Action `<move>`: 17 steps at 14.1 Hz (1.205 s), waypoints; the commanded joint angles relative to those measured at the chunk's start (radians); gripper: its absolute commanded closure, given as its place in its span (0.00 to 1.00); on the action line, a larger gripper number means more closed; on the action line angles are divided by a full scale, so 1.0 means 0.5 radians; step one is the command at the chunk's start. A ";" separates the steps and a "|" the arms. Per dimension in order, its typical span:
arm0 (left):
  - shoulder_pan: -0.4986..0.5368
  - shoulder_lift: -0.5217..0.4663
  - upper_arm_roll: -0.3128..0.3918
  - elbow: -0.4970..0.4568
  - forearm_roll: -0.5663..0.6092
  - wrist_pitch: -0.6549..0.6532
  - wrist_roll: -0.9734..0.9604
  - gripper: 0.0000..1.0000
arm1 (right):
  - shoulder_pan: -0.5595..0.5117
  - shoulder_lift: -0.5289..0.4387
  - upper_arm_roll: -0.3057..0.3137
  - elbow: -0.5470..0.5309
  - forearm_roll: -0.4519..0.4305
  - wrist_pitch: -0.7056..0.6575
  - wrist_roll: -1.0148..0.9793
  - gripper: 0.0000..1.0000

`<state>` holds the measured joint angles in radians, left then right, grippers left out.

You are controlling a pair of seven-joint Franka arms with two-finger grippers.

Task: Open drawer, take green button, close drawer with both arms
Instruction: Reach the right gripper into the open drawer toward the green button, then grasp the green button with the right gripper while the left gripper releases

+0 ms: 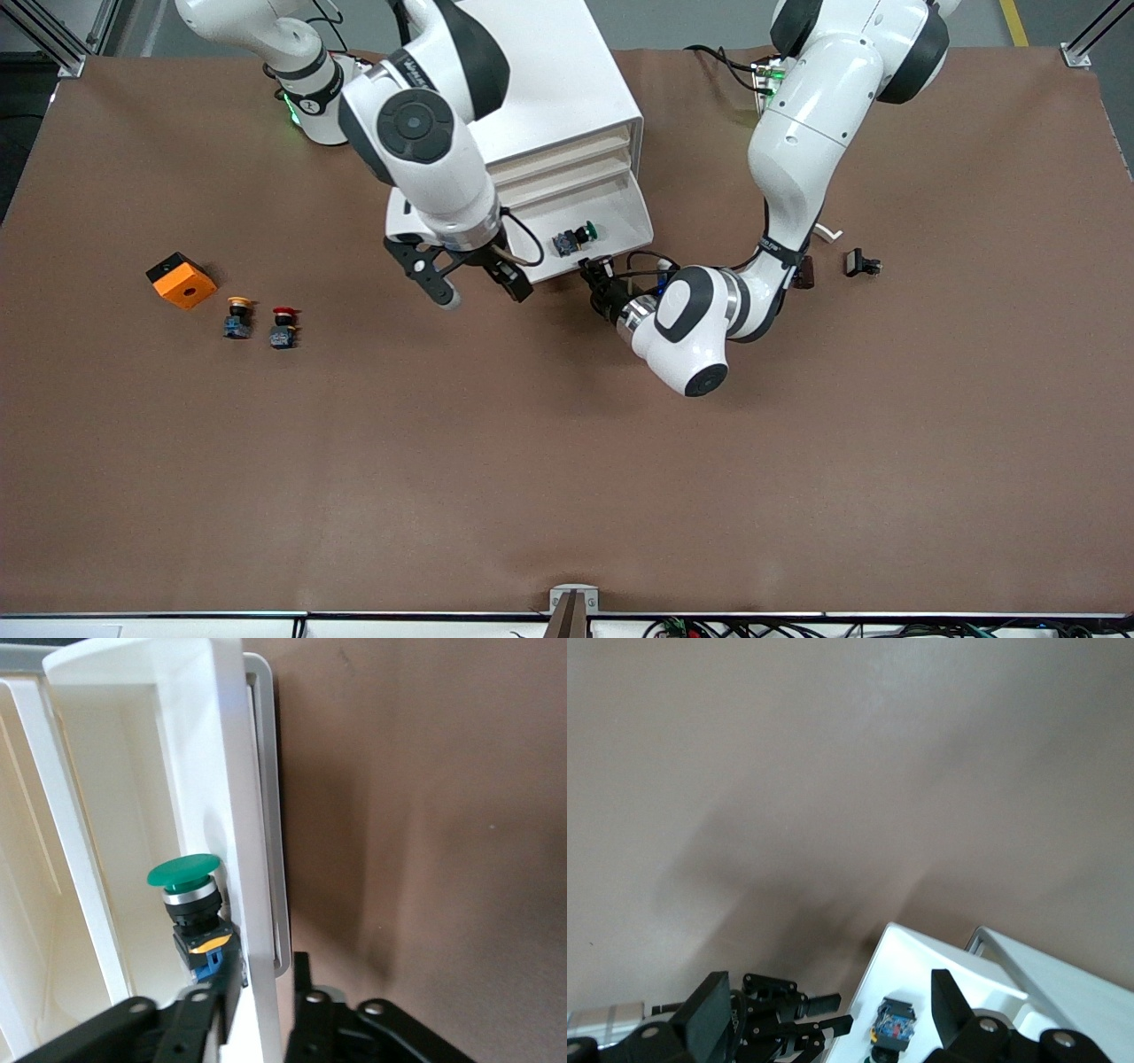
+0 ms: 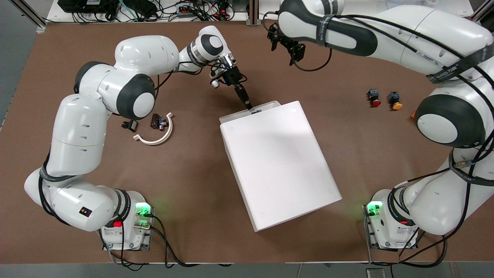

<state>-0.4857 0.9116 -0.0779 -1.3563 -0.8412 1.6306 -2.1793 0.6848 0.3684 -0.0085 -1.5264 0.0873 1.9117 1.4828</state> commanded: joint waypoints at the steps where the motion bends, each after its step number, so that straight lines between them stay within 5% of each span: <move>1: -0.001 -0.007 0.036 0.074 -0.005 -0.012 0.073 0.00 | 0.066 0.061 -0.017 0.031 0.031 0.030 0.059 0.00; 5: 0.079 -0.138 0.055 0.203 0.169 -0.131 0.497 0.00 | 0.139 0.110 -0.020 -0.131 0.147 0.275 0.072 0.00; 10: 0.091 -0.589 0.030 0.194 1.242 -0.147 1.594 0.00 | 0.241 0.098 -0.020 -0.251 0.148 0.297 0.127 0.00; 17: 0.284 -0.936 0.091 0.172 1.338 -0.221 2.670 0.00 | 0.336 0.110 -0.017 -0.386 0.151 0.542 0.256 0.00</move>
<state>-0.3489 0.4864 -0.0328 -1.2310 -0.2070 1.5251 -0.9652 0.8331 0.4375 -0.0083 -1.6777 0.1442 2.1516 1.5871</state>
